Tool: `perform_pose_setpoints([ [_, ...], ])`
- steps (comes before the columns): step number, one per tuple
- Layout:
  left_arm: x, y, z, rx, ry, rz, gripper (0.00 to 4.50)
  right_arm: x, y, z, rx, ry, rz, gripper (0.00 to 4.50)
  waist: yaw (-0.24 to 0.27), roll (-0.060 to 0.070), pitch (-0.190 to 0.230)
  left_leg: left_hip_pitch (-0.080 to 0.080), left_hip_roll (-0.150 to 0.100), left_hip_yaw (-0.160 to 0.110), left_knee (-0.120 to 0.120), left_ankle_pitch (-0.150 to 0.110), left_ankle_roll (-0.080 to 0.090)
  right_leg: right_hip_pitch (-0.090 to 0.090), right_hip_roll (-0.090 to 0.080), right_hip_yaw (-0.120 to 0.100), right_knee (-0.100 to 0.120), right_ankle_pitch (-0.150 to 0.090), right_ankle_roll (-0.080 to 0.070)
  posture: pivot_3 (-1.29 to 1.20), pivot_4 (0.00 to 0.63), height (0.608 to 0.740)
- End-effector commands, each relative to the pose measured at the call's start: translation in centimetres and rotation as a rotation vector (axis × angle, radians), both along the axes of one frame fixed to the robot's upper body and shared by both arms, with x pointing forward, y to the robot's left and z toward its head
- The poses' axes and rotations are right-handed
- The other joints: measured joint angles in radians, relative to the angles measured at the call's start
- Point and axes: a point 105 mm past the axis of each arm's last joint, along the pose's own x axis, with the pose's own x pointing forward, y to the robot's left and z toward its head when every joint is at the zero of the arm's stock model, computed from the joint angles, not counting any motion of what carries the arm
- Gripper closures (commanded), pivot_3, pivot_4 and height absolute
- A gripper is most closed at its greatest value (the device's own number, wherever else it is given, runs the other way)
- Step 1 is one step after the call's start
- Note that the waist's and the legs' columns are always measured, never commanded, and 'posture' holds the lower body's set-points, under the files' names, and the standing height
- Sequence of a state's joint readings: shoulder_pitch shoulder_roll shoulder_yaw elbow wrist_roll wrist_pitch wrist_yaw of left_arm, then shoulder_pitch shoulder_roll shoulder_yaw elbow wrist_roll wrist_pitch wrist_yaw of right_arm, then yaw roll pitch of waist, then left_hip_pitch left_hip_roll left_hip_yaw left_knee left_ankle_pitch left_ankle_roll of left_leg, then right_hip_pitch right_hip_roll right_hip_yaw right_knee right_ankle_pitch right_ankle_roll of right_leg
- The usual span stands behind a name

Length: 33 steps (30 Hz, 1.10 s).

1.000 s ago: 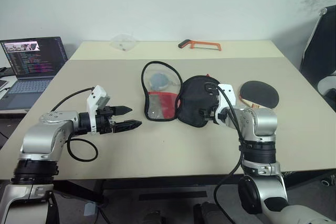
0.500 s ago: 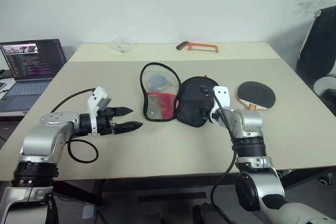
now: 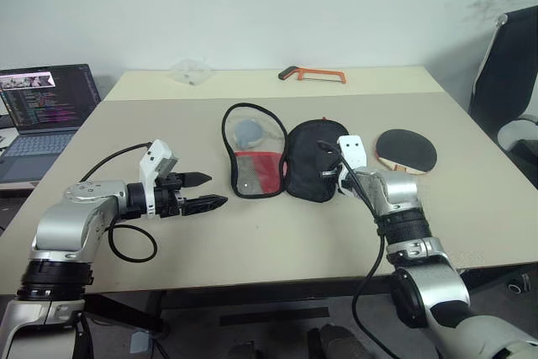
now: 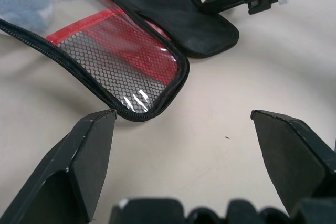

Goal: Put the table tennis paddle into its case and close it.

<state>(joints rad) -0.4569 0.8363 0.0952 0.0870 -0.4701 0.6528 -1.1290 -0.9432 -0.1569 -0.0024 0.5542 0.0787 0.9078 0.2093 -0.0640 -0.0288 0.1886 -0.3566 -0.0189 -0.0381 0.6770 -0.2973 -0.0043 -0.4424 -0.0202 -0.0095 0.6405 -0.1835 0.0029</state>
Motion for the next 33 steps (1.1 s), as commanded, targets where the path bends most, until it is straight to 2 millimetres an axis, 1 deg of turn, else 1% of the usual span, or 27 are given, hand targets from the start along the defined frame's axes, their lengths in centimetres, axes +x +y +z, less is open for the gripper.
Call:
perform_pose_setpoints([
  [1,0.3,-0.2,1.4,-0.002,-0.05,-0.016,0.0,2.1,-0.8,2.6,-0.095,-0.122,0.107,4.48,0.0,0.0,0.001,0.0,0.0,0.0,0.0,0.0,0.0,0.0,0.0,0.0,0.0,0.0,0.0,0.0,0.15,0.74],
  [5,0.4,-0.5,1.4,-0.003,-0.052,-0.025,0.0,3.6,-2.3,3.4,-0.274,-0.191,0.178,4.48,0.0,0.0,0.001,-0.004,0.0,0.0,-0.001,0.0,0.0,-0.003,0.001,0.001,-0.001,-0.001,0.001,0.0,0.15,0.74],
  [7,0.4,-0.6,1.4,-0.004,-0.051,-0.028,0.0,4.0,-2.7,3.5,-0.316,-0.203,0.193,4.48,0.0,0.0,0.001,-0.006,0.0,0.0,-0.001,0.0,0.0,-0.006,0.0,0.002,0.0,-0.001,0.0,0.0,0.15,0.74],
  [8,0.3,-0.6,1.4,-0.004,-0.051,-0.028,0.0,4.1,-2.9,3.6,-0.331,-0.21,0.192,4.48,0.0,0.0,0.001,-0.007,0.0,0.0,-0.001,0.0,0.0,-0.006,-0.001,0.002,0.0,0.002,-0.004,0.0,0.15,0.74],
  [12,0.0,-0.4,1.3,-0.004,-0.047,-0.026,0.0,4.3,-3.2,3.6,-0.36,-0.227,0.185,4.48,0.005,0.0,0.001,-0.009,0.0,0.0,-0.005,0.0,0.0,-0.008,-0.003,0.002,-0.001,0.002,-0.005,0.0,0.15,0.74],
  [16,-0.3,-0.1,1.3,-0.001,-0.046,-0.012,0.0,4.6,-3.6,3.7,-0.355,-0.242,0.134,4.48,0.006,0.0,0.001,-0.009,0.0,-0.001,-0.006,0.0,0.0,-0.008,-0.003,0.002,-0.002,0.002,-0.005,0.0,0.15,0.74],
  [21,-0.6,0.0,1.3,0.0,-0.046,-0.004,0.0,4.6,-3.2,3.9,-0.33,-0.244,0.121,4.48,0.006,0.0,0.001,-0.009,0.0,-0.001,-0.006,0.0,-0.001,-0.008,-0.003,0.002,-0.001,0.002,-0.005,0.0,0.15,0.74],
  [23,-0.6,0.1,1.3,-0.001,-0.045,-0.002,0.0,4.7,-2.8,4.6,-0.296,-0.258,0.129,4.04,0.006,0.0,0.001,-0.009,0.0,-0.001,-0.006,0.0,-0.001,-0.008,-0.003,0.002,-0.001,0.002,-0.005,0.0,0.15,0.74],
  [24,-0.6,0.1,1.3,-0.001,-0.044,-0.001,0.0,4.8,-2.6,5.1,-0.274,-0.267,0.129,3.9,0.006,0.0,0.001,-0.008,0.0,-0.001,-0.006,0.0,-0.001,-0.008,-0.003,0.002,-0.001,0.002,-0.005,0.0,0.15,0.74],
  [25,-0.7,0.1,1.2,-0.002,-0.043,-0.001,0.0,4.9,-2.5,5.4,-0.259,-0.272,0.129,3.59,0.006,0.0,0.001,-0.008,0.0,-0.001,-0.006,0.0,-0.001,-0.008,-0.003,0.002,-0.001,0.002,-0.005,0.0,0.15,0.74],
  [30,-0.1,-0.4,1.4,-0.009,-0.048,-0.017,0.0,5.2,-2.9,8.1,-0.166,-0.32,0.088,1.86,0.007,0.0,0.001,-0.008,0.0,-0.001,-0.006,0.0,-0.001,-0.008,-0.003,0.001,-0.001,0.002,-0.005,0.0,0.15,0.74],
  [32,0.1,-0.7,1.5,-0.012,-0.051,-0.027,0.0,5.4,-3.8,9.6,-0.132,-0.345,0.054,1.16,0.008,0.0,0.001,-0.008,0.0,-0.001,-0.006,0.0,-0.001,-0.008,-0.003,0.001,-0.001,0.002,-0.005,0.0,0.15,0.74],
  [33,0.1,-0.8,1.5,-0.014,-0.052,-0.032,0.0,5.4,-4.6,10.4,-0.115,-0.356,0.027,0.79,0.008,0.0,0.001,-0.008,0.0,-0.001,-0.006,0.0,-0.001,-0.008,-0.003,0.001,-0.001,0.002,-0.005,0.0,0.15,0.74],
])
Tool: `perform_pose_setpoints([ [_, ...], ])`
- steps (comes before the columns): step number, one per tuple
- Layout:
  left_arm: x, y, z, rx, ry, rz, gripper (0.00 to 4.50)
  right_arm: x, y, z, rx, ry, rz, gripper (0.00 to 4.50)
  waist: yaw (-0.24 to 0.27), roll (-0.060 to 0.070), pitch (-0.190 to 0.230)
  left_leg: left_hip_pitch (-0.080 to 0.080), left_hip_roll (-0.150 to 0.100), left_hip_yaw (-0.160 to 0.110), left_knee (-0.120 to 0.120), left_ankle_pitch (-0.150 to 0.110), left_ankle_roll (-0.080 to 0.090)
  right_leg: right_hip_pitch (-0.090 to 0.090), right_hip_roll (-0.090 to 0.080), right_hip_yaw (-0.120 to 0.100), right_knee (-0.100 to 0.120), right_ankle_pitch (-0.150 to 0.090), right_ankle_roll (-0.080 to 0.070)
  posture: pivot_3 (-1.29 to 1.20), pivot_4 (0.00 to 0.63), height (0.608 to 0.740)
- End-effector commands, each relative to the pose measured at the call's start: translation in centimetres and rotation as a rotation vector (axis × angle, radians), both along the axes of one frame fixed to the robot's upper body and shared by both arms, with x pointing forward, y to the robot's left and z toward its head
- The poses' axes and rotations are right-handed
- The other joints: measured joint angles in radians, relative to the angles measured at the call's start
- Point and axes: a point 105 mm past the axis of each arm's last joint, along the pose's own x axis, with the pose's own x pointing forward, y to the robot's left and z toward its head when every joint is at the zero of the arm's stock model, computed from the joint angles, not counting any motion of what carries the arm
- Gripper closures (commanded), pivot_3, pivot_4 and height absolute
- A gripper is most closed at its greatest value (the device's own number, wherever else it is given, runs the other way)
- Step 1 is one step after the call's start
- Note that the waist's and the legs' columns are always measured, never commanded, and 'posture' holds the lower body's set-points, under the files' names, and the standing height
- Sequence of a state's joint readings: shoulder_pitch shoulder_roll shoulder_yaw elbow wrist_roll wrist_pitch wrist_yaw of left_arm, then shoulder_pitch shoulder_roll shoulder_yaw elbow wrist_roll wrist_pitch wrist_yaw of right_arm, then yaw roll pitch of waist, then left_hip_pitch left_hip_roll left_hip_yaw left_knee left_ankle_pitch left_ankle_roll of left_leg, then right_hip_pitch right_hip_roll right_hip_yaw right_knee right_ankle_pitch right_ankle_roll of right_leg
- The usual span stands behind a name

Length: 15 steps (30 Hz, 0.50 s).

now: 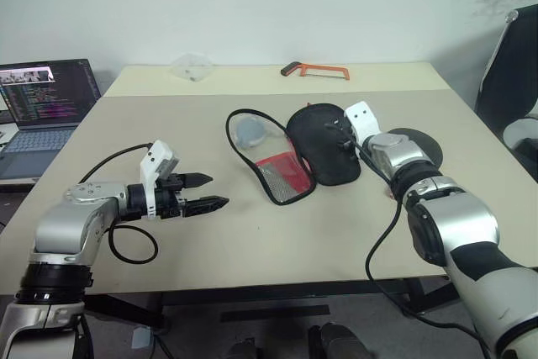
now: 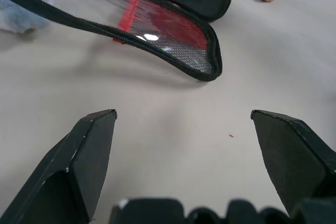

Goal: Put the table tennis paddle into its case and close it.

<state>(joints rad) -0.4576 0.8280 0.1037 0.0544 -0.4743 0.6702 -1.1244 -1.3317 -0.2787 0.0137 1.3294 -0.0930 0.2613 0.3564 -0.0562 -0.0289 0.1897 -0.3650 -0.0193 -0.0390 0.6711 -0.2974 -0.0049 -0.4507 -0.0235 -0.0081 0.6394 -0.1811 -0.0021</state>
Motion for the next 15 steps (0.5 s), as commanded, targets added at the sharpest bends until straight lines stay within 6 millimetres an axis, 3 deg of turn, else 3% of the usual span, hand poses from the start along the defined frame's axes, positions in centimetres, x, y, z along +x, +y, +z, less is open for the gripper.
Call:
perform_pose_setpoints([
  [1,0.3,-0.4,1.2,-0.012,-0.04,-0.026,0.0,0.5,-2.2,5.2,0.09,-0.11,-0.063,0.46,0.001,0.0,0.0,0.0,0.0,0.0,0.0,0.0,0.0,0.0,0.0,0.0,0.0,0.0,0.0,0.0,0.15,0.74],
  [3,0.3,-0.5,1.4,-0.017,-0.043,-0.042,0.0,0.3,-4.4,5.8,0.109,-0.108,-0.137,0.04,0.004,0.0,0.0,0.0,0.0,0.0,0.0,0.0,0.0,0.0,0.0,0.0,0.0,0.0,0.0,0.0,0.15,0.74],
  [7,-0.2,-1.0,2.2,-0.029,-0.048,-0.107,0.0,-1.1,-9.1,5.3,0.21,-0.078,-0.374,0.04,0.011,0.0,0.0,-0.001,0.0,0.0,-0.001,0.0,0.0,0.0,-0.001,-0.001,-0.002,0.0,0.0,0.0,0.15,0.74],
  [9,-0.5,-1.2,2.6,-0.031,-0.046,-0.14,0.0,-2.6,-10.6,4.3,0.241,-0.058,-0.467,0.04,0.016,0.0,0.0,-0.001,0.0,-0.001,-0.003,0.0,0.0,0.001,-0.001,-0.001,-0.004,0.0,0.0,0.0,0.15,0.74],
  [15,0.1,-1.3,2.9,-0.023,-0.046,-0.164,0.0,-7.0,-10.2,0.6,0.308,0.065,-0.595,0.04,0.015,0.001,0.001,-0.001,0.001,0.001,-0.005,0.0,0.0,-0.001,0.0,0.0,-0.003,0.0,0.0,0.0,0.15,0.74],
])
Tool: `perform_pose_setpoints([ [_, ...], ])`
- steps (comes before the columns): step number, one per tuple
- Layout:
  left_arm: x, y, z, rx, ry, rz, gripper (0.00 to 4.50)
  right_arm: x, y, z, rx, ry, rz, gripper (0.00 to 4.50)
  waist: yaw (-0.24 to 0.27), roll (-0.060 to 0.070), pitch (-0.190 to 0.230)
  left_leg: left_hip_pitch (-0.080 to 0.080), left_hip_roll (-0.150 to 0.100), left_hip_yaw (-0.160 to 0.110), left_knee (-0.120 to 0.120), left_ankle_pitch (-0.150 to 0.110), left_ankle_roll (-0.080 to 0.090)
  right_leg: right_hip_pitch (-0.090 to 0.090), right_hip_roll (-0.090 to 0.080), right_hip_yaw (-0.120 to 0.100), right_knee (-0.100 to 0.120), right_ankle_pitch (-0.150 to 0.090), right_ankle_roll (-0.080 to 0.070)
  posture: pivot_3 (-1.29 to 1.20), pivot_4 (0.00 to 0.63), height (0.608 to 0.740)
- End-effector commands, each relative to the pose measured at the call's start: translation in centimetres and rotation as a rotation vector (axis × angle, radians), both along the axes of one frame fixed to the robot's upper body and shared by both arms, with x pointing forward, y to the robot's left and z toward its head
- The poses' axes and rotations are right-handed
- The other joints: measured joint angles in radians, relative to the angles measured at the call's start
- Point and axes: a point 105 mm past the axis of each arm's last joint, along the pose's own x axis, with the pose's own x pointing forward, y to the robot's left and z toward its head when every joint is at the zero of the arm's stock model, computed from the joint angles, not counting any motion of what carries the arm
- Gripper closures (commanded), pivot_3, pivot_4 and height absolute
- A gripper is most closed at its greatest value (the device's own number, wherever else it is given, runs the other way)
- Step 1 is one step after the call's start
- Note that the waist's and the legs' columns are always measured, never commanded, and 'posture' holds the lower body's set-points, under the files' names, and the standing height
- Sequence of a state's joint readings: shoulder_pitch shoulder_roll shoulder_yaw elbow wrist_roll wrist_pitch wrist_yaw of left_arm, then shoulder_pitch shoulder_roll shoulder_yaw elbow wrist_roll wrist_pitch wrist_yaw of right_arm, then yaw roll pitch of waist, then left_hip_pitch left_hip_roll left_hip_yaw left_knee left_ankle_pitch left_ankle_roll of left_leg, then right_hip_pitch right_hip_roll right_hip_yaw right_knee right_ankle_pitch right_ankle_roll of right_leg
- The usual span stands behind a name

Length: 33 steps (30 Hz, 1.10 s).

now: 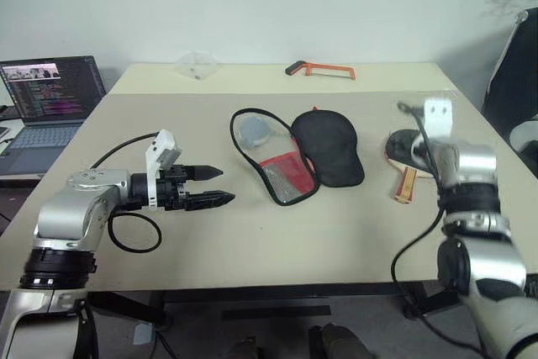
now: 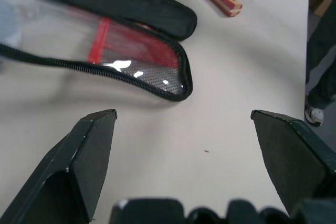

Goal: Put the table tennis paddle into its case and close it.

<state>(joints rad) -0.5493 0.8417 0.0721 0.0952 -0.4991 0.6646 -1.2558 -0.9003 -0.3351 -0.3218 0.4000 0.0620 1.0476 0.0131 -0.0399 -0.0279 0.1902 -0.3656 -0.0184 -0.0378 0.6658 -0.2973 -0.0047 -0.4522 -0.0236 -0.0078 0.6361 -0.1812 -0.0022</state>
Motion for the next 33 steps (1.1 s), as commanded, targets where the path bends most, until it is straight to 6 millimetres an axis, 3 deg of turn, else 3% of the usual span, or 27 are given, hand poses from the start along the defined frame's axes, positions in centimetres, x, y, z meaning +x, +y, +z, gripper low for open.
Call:
perform_pose_setpoints([
  [1,0.4,-0.1,0.8,0.008,-0.036,-0.015,0.0,-1.4,0.7,2.6,0.009,-0.061,-0.051,0.04,-0.002,0.0,0.0,0.0,0.0,0.001,0.0,0.0,0.0,-0.001,0.0,0.0,0.001,0.0,0.0,0.0,0.15,0.74],
  [8,0.6,-0.6,0.3,0.007,-0.028,-0.023,0.0,-3.1,1.6,-0.5,0.023,0.053,-0.124,0.04,0.0,0.0,0.0,0.001,-0.001,0.002,0.002,0.0,0.0,-0.003,0.002,-0.001,0.007,-0.003,0.004,0.0,0.15,0.74],
  [19,0.4,-0.7,0.4,0.005,-0.028,-0.021,0.0,-0.4,0.1,-2.2,0.03,0.062,-0.216,0.04,-0.009,-0.001,0.0,0.002,-0.002,0.006,0.002,0.0,0.0,-0.002,0.002,0.001,0.006,-0.001,0.001,0.0,0.15,0.74],
  [22,0.4,-0.7,0.4,0.004,-0.028,-0.021,0.0,0.1,-0.5,-2.6,0.036,0.056,-0.256,0.62,-0.012,-0.001,-0.001,0.003,-0.002,0.009,0.004,0.001,0.001,-0.001,0.002,0.001,0.006,-0.002,0.004,0.0,0.15,0.74],
  [30,0.3,-0.2,0.5,0.008,-0.031,0.0,0.0,0.1,-0.9,-1.8,0.037,0.039,-0.287,3.16,-0.002,-0.001,-0.001,0.001,-0.003,0.006,0.009,0.0,0.001,0.002,0.002,0.001,0.006,-0.003,0.006,0.0,0.15,0.74],
  [31,0.3,-0.1,0.5,0.009,-0.032,0.002,0.0,0.2,-0.7,-0.8,0.024,0.011,-0.275,3.39,-0.001,-0.001,-0.001,0.001,-0.003,0.006,0.009,0.0,0.001,0.002,0.002,0.001,0.006,-0.003,0.006,0.0,0.15,0.74],
  [33,0.3,-0.1,0.5,0.009,-0.032,0.004,0.0,0.8,-0.2,2.3,-0.047,-0.08,-0.235,3.43,0.0,-0.001,0.0,0.0,-0.003,0.005,0.009,0.0,0.001,0.002,0.002,0.001,0.006,-0.003,0.006,0.0,0.15,0.74],
])
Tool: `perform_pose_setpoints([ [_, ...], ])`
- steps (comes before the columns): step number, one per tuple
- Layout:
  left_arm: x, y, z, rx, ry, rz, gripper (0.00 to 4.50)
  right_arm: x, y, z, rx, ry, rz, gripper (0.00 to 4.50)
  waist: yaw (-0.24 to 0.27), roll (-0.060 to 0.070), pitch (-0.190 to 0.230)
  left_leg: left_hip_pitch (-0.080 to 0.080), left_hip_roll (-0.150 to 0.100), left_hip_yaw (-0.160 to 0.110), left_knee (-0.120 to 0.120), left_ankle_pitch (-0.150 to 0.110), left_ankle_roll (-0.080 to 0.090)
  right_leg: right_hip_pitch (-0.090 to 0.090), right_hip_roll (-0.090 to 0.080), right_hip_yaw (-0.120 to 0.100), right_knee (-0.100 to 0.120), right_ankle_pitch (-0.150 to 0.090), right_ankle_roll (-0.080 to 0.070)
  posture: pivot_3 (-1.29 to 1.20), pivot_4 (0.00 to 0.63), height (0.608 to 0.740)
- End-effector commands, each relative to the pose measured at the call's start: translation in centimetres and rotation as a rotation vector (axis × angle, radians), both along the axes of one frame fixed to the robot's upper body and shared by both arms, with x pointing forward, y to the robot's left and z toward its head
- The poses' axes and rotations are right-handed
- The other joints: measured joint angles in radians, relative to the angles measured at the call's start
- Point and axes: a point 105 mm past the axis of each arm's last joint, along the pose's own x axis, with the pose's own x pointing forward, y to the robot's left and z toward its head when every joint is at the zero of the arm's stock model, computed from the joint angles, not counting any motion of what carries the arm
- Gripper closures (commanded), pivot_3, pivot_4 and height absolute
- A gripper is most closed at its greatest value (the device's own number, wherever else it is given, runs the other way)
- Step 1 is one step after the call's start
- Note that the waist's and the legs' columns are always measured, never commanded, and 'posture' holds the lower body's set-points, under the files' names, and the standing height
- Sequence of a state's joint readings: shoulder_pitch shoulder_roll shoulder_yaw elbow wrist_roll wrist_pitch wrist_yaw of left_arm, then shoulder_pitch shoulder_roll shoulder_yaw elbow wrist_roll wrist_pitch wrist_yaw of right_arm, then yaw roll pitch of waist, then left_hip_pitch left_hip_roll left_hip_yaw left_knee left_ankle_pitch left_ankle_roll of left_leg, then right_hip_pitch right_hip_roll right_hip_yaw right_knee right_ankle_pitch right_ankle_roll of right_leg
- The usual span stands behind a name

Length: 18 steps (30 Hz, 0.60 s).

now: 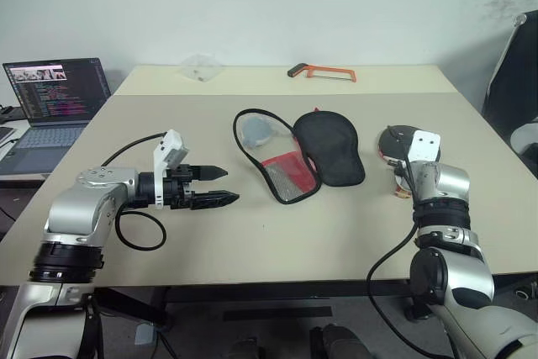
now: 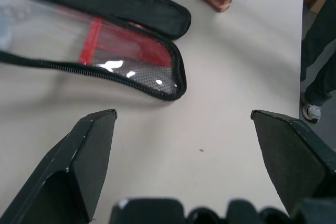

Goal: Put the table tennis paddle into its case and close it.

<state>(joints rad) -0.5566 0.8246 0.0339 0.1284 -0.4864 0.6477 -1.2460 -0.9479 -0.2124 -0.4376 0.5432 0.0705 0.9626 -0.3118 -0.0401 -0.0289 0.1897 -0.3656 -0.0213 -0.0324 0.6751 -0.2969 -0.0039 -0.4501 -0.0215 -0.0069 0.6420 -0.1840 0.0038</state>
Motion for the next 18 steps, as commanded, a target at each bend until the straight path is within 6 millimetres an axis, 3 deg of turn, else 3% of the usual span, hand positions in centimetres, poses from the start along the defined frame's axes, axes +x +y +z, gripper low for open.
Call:
perform_pose_setpoints([
  [1,-0.1,0.3,1.5,0.002,-0.058,0.004,0.0,0.9,0.0,6.5,-0.12,-0.183,0.034,3.43,-0.001,0.001,0.001,0.0,0.0,0.0,0.0,0.0,0.0,0.0,0.0,0.0,0.0,0.0,0.0,0.0,0.15,0.74],
  [3,-0.1,0.3,1.5,0.002,-0.059,0.005,0.0,1.4,1.3,8.5,-0.137,-0.247,0.093,3.43,-0.002,0.002,0.001,0.0,0.0,0.0,0.0,0.0,0.0,-0.001,0.0,0.0,0.0,0.0,0.0,0.0,0.15,0.74],
  [5,0.0,0.3,1.6,0.002,-0.059,0.006,0.0,2.1,4.2,11.1,-0.176,-0.337,0.234,3.43,-0.011,0.002,0.001,0.0,0.001,0.0,0.0,0.0,0.0,-0.002,0.0,0.0,0.001,0.0,0.0,0.0,0.15,0.74],
  [8,0.0,0.1,1.6,0.0,-0.059,0.004,0.0,2.7,8.8,12.9,-0.257,-0.425,0.475,3.43,-0.026,0.002,0.001,0.001,0.002,0.001,-0.001,0.0,0.0,-0.002,0.0,0.001,0.001,0.0,0.0,0.0,0.15,0.74],
  [10,0.0,0.0,1.5,-0.002,-0.058,0.001,0.0,2.8,12.3,12.2,-0.291,-0.421,0.672,3.43,-0.031,0.002,0.001,0.001,0.004,0.001,-0.001,0.0,0.0,-0.003,0.001,0.001,0.001,0.0,0.0,0.0,0.15,0.74],
  [12,0.0,-0.1,1.5,-0.003,-0.058,0.0,0.0,2.7,14.4,11.2,-0.309,-0.399,0.796,3.43,-0.032,0.002,0.001,0.001,0.005,0.001,-0.001,0.0,0.0,-0.003,0.002,0.0,0.001,0.0,0.0,0.0,0.15,0.74],
  [15,0.0,-0.1,1.5,-0.004,-0.058,0.001,0.0,2.9,15.6,9.5,-0.32,-0.35,0.872,3.43,-0.025,0.002,0.001,0.0,0.005,0.0,-0.001,0.0,0.0,-0.003,0.001,0.0,0.001,0.001,-0.003,0.0,0.15,0.74],
  [18,-0.2,-0.1,1.4,-0.004,-0.059,0.004,0.0,3.4,15.3,8.5,-0.285,-0.314,0.841,3.43,-0.009,0.002,0.001,-0.001,0.003,-0.003,-0.001,0.0,0.0,-0.004,0.001,-0.001,0.001,0.002,-0.005,0.0,0.15,0.74],
])
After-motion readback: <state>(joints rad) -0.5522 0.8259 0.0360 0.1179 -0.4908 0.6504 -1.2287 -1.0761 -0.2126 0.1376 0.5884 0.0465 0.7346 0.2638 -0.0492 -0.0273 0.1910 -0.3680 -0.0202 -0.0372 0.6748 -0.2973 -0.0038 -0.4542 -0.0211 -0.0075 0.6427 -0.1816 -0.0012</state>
